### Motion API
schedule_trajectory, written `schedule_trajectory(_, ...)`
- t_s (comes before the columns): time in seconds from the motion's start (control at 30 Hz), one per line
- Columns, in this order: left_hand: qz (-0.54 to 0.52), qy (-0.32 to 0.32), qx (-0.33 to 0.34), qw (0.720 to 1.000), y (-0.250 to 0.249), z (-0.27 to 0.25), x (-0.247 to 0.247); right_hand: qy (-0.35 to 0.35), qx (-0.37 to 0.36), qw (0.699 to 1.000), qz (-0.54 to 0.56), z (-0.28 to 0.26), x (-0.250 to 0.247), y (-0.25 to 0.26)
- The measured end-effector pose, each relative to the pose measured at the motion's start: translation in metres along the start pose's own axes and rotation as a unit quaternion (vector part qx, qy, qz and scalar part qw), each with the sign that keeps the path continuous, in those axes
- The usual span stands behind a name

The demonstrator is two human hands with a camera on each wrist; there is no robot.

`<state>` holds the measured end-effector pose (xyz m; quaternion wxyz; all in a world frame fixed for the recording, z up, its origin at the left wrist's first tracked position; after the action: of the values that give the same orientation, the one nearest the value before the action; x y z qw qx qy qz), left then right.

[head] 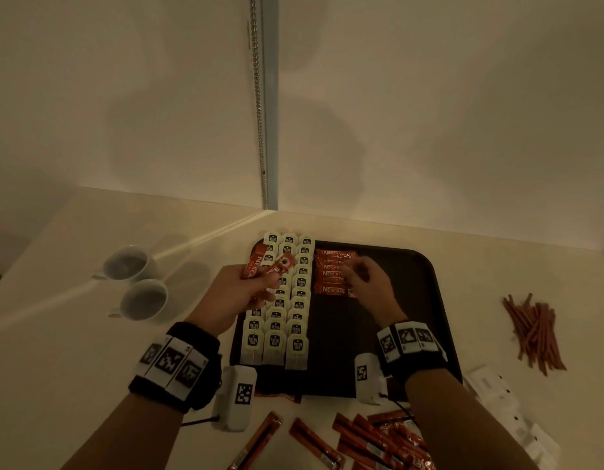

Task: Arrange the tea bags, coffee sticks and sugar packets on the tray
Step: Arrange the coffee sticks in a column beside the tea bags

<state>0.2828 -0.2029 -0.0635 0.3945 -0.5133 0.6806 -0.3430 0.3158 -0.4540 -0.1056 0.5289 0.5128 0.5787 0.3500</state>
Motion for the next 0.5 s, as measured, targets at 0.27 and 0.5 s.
schedule_trajectory(0.27, 0.027, 0.023, 0.052, 0.998, -0.024, -0.001, 0.018, 0.158, -0.079, 0.976, 0.126, -0.036, 0.06, 0.086)
schedule_trajectory(0.5, 0.019, 0.067, 0.038, 0.997, -0.013, -0.013, 0.024, 0.056, -0.05, 0.967, 0.244, -0.031, 0.046, 0.087)
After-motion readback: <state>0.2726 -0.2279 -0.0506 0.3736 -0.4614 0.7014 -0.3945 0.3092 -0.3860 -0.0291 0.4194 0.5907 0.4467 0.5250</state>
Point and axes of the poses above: each hand's wrist, its own z-axis towards the middle knuckle, its own x-axis out of the palm, y = z × x, the point moved 10 cm from there along z, towards the middle knuckle, and after that the axes turned 12 degrees about z, right-handed, at the moved point
